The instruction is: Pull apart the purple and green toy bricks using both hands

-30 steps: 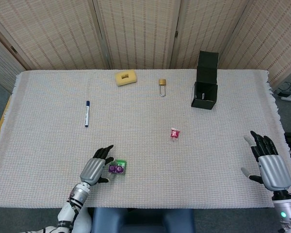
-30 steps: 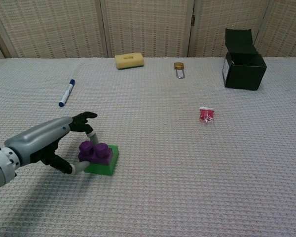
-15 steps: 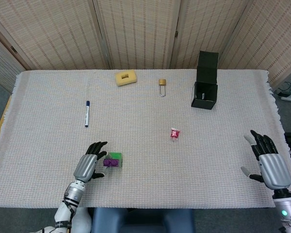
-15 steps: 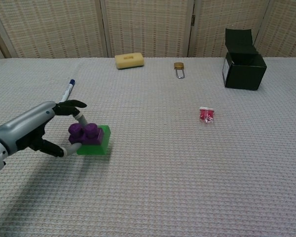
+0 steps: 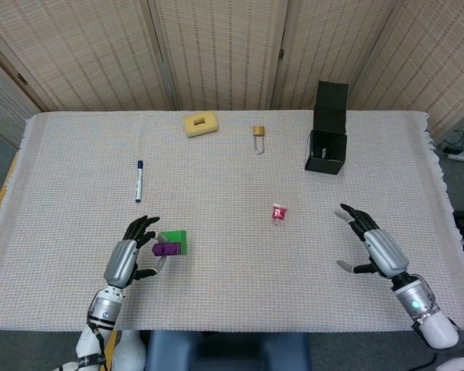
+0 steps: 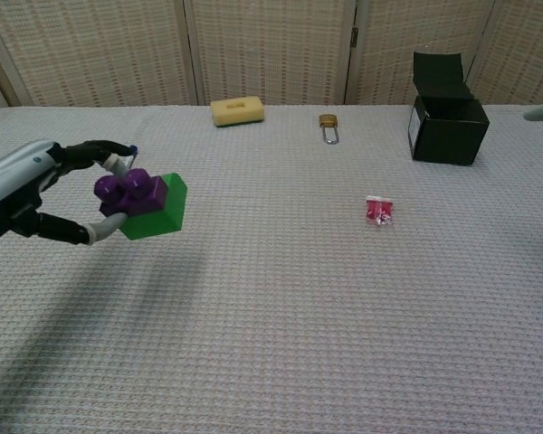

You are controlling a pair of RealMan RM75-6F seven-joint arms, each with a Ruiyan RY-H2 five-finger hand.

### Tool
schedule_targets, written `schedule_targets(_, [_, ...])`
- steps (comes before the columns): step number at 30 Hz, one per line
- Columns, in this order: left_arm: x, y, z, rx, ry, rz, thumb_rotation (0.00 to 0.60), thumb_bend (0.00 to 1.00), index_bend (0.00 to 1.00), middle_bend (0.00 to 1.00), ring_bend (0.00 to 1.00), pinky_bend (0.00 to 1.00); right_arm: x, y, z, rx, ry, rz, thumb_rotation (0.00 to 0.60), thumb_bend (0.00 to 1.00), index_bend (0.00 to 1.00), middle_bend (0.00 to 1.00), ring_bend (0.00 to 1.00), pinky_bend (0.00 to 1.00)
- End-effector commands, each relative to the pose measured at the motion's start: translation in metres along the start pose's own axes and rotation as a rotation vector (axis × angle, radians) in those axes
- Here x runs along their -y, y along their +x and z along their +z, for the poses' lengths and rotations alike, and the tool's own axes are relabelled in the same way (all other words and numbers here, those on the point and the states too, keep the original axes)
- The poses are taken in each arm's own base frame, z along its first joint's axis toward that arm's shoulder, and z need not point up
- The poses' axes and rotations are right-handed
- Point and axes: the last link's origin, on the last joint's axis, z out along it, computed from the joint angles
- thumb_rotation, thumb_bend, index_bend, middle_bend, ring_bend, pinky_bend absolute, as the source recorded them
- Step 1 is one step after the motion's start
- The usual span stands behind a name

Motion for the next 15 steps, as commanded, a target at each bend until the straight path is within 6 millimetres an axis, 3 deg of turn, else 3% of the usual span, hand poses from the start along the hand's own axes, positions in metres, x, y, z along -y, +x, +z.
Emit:
schedule_targets(1, [-0.009,0.004,0.004,0.007,0.02,-0.038,0.6,0.67,0.81,0.17,0.0,0.0,0.016,-0.038,0.048,0.136,0.134,0.261,0.6,0.27,0.0,0.0,0.0,0.0])
schedule_targets(5, [-0.022,0.006,0.013,0.043,0.055,-0.106,0.6,0.67,0.81,0.17,0.0,0.0,0.029,-0.051,0.066,0.178,0.168,0.407,0.6,0.27,0.0,0.0,0.0,0.0])
schedule_targets(10, [-0.037,0.012,0.027,0.054,0.057,-0.068,0.6,0.67,0.81,0.18,0.0,0.0,0.04,-0.068,0.088,0.184,0.195,0.518,0.6,0.27,0.0,0.0,0.0,0.0])
schedule_targets(15, [-0.046,0.016,0.032,0.055,0.056,-0.057,0.6,0.68,0.81,0.18,0.0,0.0,0.04,-0.092,0.108,0.19,0.18,0.556,0.6,0.27,0.0,0.0,0.0,0.0])
